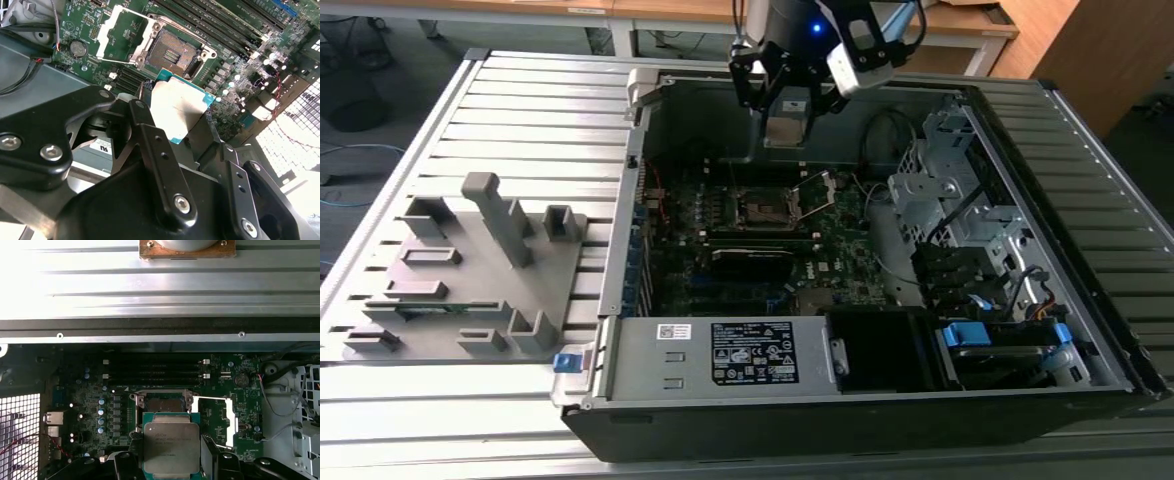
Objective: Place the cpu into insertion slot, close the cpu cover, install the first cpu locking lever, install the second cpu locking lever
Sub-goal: 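Place the cpu into insertion slot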
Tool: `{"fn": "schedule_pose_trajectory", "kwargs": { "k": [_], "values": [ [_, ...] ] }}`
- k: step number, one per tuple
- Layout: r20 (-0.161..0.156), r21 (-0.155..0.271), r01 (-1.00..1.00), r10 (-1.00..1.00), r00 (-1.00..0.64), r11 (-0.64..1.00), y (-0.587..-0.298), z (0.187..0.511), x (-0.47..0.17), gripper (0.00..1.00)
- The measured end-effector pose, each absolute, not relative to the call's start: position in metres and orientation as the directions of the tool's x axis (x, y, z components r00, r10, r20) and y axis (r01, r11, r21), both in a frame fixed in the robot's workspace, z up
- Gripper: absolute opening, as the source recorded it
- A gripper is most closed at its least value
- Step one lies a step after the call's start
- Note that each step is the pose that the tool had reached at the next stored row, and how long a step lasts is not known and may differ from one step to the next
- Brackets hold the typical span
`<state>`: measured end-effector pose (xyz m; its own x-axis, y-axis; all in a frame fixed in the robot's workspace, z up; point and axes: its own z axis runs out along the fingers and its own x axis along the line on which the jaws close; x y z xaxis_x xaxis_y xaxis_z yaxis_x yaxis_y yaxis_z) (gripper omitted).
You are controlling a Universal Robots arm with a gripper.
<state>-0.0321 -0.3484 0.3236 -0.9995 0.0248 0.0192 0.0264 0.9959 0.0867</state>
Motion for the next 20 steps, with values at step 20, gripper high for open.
{"fn": "schedule_pose_trajectory", "kwargs": {
  "k": [20],
  "values": [
    [0.019, 0.086, 0.026, 0.025, -1.000, 0.996, -0.3484, 0.3180, -0.0321, 0.54]
  ]
}}
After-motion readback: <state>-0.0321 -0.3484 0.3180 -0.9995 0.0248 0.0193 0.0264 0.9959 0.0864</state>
